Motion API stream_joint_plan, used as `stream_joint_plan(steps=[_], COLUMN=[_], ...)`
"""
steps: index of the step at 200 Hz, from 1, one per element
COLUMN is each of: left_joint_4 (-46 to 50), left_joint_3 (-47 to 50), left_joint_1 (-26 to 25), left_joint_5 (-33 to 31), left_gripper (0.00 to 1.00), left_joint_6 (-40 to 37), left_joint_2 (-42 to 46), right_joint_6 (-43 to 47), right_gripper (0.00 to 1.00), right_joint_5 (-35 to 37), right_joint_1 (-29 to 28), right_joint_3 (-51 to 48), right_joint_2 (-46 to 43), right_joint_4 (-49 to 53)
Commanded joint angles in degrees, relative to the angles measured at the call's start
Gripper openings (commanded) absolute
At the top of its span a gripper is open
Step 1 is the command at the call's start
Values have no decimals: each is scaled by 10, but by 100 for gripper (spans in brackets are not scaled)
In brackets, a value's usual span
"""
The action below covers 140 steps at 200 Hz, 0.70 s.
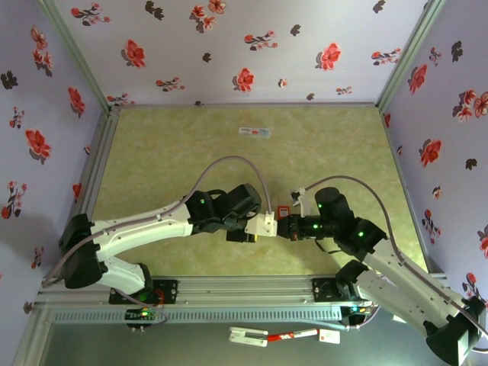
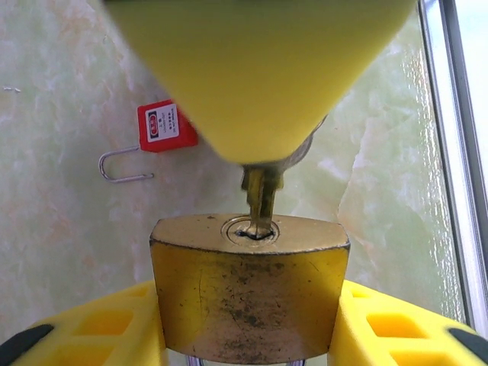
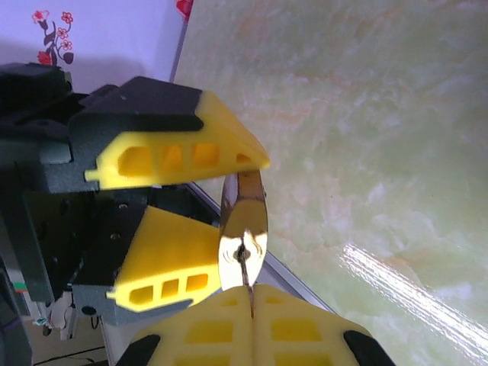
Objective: Unlock with the key
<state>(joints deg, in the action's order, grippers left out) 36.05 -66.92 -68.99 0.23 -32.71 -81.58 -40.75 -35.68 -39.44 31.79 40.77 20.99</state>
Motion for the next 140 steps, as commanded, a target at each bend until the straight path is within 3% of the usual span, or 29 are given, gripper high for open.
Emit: stream_joint_plan(steps=[1,36,62,100,140], left_joint_4=[-114,-98,-156,-265,-328], left_joint_3=[-41,-59,-42,21,77], left_joint_1=[-22,-24,-30,-45,-44], left_joint_5=[69,85,32,-139,-190], left_gripper=[13,11,11,9,8], left_joint_6=[19,19,26,-8,-25], left_joint_2=[13,5,9,11,13], right_joint_6=[0,23,-17,-241,-420], right_gripper=[0,0,0,0,0], right_joint_5=[4,5,11,4,-5], right_joint_1=[-6,-6,-5,23,41], right_joint_3=[-22,-22,-31,-78,-130], right_joint_2=[9,13,31,36,44], right_joint_4=[-39,-30,-55,-186,-278])
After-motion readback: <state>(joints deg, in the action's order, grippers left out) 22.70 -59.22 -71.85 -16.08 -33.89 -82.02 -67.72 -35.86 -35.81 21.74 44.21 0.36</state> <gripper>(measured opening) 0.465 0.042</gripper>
